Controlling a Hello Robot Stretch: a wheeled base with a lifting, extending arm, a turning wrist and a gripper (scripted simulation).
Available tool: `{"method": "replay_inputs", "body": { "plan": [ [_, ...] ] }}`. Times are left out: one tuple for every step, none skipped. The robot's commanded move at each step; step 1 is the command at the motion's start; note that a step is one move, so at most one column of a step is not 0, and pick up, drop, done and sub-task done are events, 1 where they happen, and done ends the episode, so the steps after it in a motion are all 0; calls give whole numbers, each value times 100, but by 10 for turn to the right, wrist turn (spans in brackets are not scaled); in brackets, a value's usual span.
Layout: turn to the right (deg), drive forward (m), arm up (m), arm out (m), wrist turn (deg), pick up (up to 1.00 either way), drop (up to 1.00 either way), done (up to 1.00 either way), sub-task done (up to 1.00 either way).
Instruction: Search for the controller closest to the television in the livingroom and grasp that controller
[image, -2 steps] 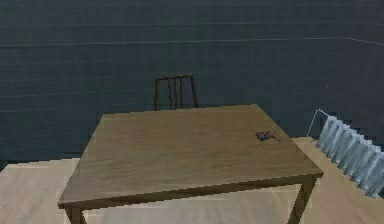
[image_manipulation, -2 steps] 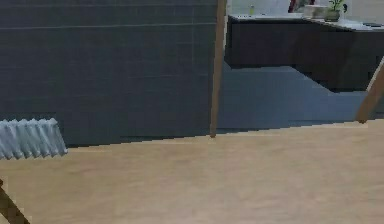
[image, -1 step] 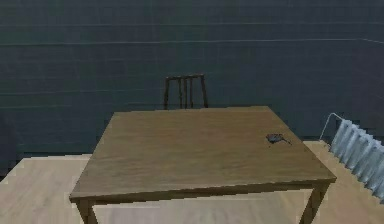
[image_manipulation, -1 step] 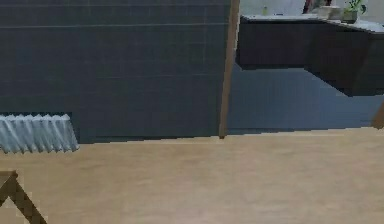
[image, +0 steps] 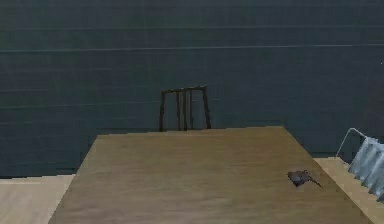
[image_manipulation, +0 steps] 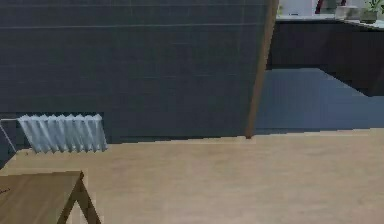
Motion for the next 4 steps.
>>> {"method": "replay_inputs", "body": {
  "plan": [
    [450,0,0,0,0,0,0,0,0],
    [450,0,0,0,0,0,0,0,0],
    [450,0,0,0,0,0,0,0,0],
    [120,0,0,0,0,0,0,0,0]
  ]
}}
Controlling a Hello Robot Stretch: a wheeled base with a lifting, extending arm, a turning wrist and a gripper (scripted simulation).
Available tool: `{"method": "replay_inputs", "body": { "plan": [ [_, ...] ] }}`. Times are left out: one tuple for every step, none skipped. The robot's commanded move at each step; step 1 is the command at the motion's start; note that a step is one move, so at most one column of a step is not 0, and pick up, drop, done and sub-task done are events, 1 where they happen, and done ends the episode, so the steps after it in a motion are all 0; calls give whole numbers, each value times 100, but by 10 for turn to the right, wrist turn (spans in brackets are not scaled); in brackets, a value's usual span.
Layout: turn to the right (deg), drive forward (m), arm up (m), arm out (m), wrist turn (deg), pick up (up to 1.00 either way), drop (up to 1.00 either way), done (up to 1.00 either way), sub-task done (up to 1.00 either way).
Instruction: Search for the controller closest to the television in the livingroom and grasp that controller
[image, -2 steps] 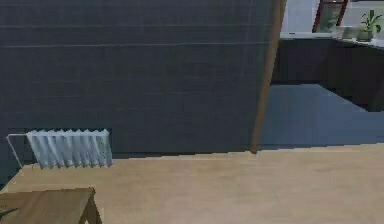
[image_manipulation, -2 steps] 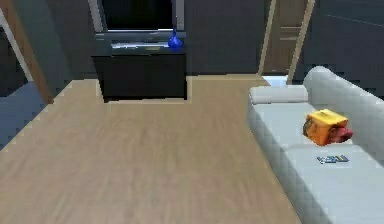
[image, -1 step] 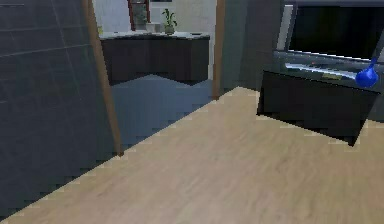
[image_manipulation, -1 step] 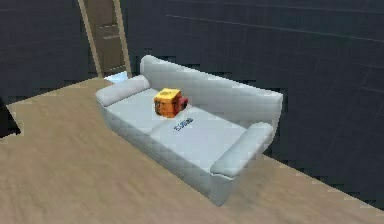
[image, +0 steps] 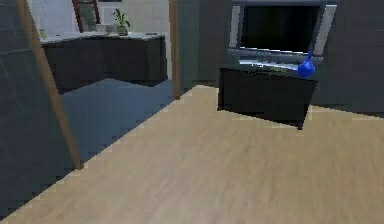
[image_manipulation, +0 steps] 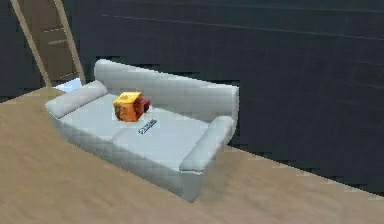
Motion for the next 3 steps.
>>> {"method": "replay_inputs", "body": {
  "plan": [
    [0,100,0,0,0,0,0,0,0],
    [0,100,0,0,0,0,0,0,0],
    [0,85,0,0,0,0,0,0,0]
  ]
}}
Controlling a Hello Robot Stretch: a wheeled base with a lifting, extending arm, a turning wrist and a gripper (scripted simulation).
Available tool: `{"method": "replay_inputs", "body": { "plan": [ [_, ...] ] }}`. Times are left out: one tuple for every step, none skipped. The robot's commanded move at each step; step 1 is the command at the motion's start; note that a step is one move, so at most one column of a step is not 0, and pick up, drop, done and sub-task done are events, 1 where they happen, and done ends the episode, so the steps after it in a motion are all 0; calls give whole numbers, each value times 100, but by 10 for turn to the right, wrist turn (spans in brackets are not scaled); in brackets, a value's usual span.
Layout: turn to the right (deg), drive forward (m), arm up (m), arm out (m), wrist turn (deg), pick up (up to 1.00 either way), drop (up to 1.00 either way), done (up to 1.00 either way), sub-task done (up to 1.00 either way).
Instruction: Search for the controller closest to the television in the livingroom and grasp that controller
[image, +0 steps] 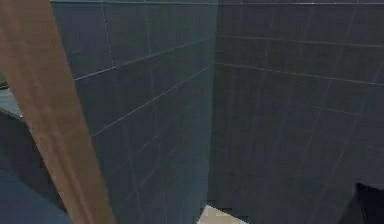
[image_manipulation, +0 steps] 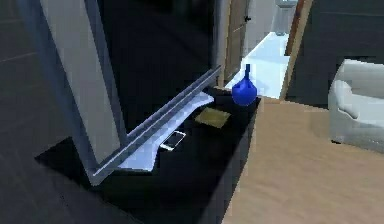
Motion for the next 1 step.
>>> {"method": "replay_inputs", "body": {
  "plan": [
    [-180,0,0,0,0,0,0,0,0]
  ]
}}
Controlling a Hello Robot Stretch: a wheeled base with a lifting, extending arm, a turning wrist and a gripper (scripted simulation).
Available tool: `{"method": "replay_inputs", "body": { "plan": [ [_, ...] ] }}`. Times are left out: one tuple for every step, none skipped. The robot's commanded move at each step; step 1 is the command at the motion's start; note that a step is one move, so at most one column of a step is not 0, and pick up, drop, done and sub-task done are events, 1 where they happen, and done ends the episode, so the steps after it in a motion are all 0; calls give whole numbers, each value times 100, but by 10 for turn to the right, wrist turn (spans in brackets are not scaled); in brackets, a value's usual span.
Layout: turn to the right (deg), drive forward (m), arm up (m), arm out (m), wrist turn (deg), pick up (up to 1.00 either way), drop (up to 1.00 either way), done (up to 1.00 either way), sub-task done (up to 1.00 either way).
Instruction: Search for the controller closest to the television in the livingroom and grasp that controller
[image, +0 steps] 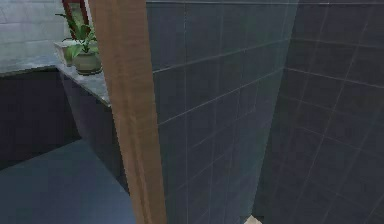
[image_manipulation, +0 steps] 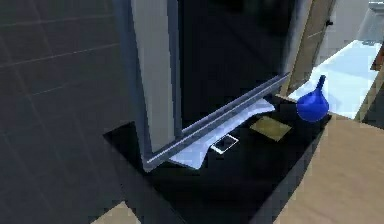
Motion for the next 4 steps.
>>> {"method": "replay_inputs", "body": {
  "plan": [
    [-30,0,0,0,0,0,0,0,0],
    [450,0,0,0,0,0,0,0,0],
    [60,0,0,0,0,0,0,0,0],
    [0,70,0,0,0,0,0,0,0]
  ]
}}
